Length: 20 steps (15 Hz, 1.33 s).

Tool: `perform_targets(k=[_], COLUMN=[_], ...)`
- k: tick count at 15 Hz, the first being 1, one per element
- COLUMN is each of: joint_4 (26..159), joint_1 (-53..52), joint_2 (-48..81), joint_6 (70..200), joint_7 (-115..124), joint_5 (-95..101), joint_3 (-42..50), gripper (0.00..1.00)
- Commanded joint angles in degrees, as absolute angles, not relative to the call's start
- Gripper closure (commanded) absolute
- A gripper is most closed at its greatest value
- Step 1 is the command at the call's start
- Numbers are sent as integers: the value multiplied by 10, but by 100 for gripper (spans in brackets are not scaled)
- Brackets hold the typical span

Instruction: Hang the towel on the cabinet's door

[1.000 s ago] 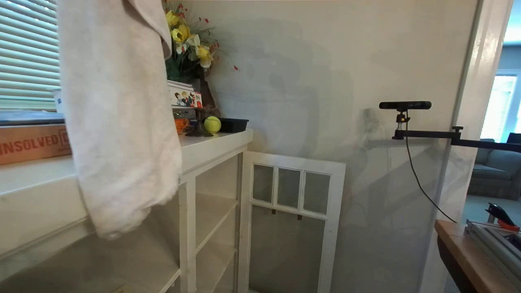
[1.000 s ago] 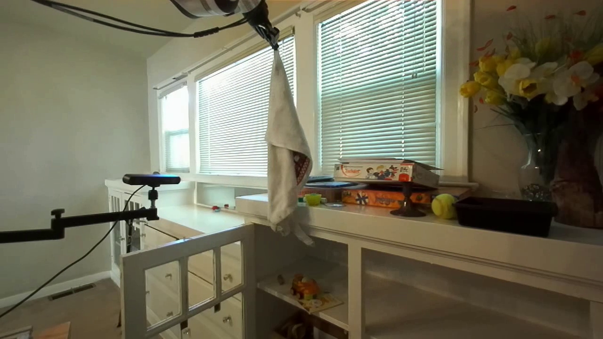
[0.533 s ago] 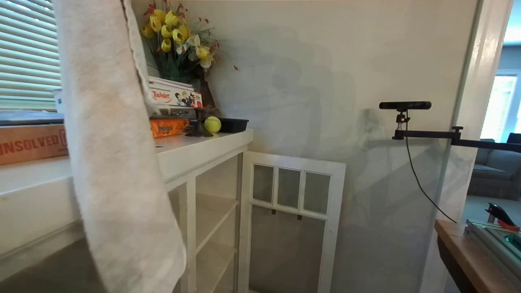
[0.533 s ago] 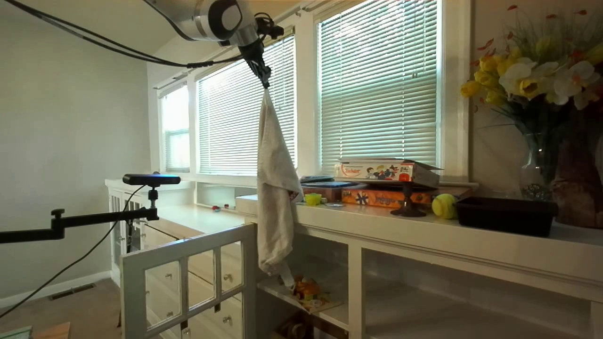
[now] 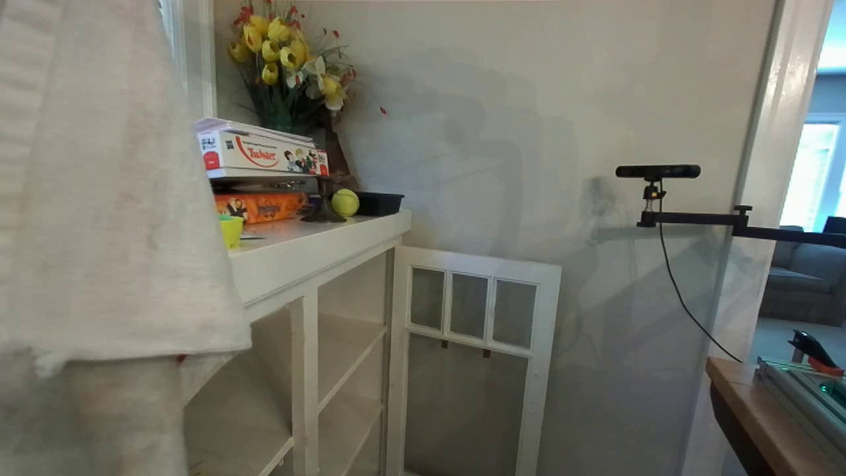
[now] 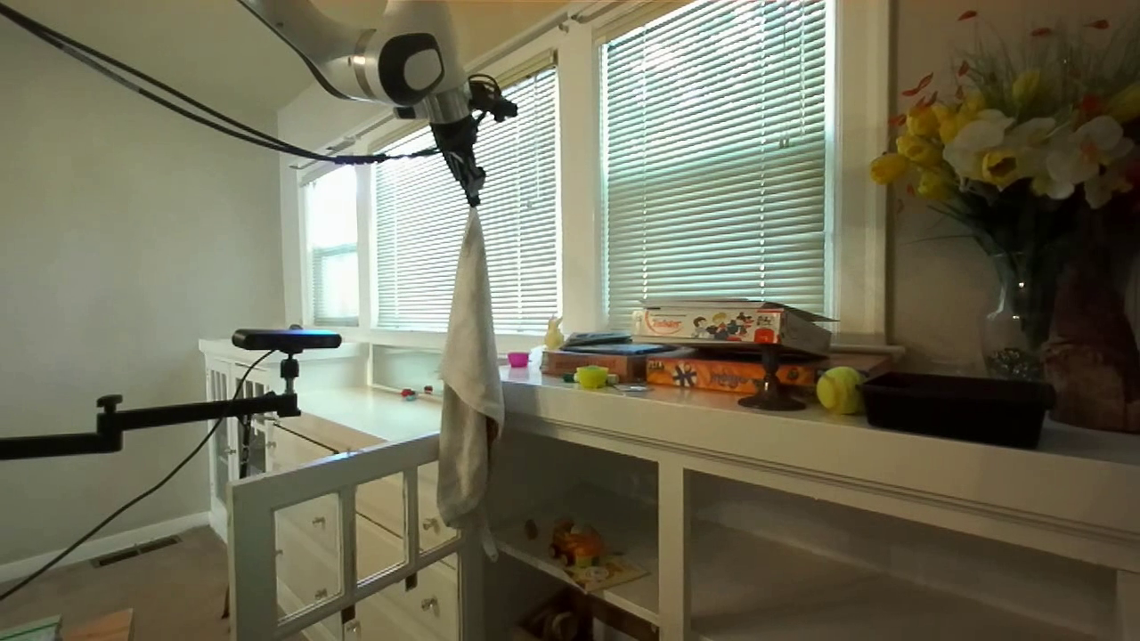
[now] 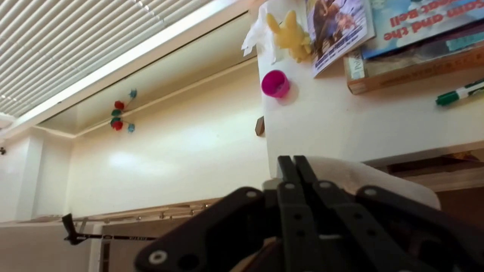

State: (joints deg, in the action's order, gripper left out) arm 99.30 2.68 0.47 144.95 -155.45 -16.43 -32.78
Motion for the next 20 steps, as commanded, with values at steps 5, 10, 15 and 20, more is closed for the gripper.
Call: perform_targets(k=[5,10,15,20], joint_4=[914,892,916,952], joint_1=[25,95,212,296], joint_2=[74,135,197,214], joint_6=[1396,1403,1398,1358], joint_7=[-1575,-1575,-1575,-1568], joint_5=[-120,-67,-13,-11], joint_3=[-423,-530,-658,-706], gripper=[99,99,99,99])
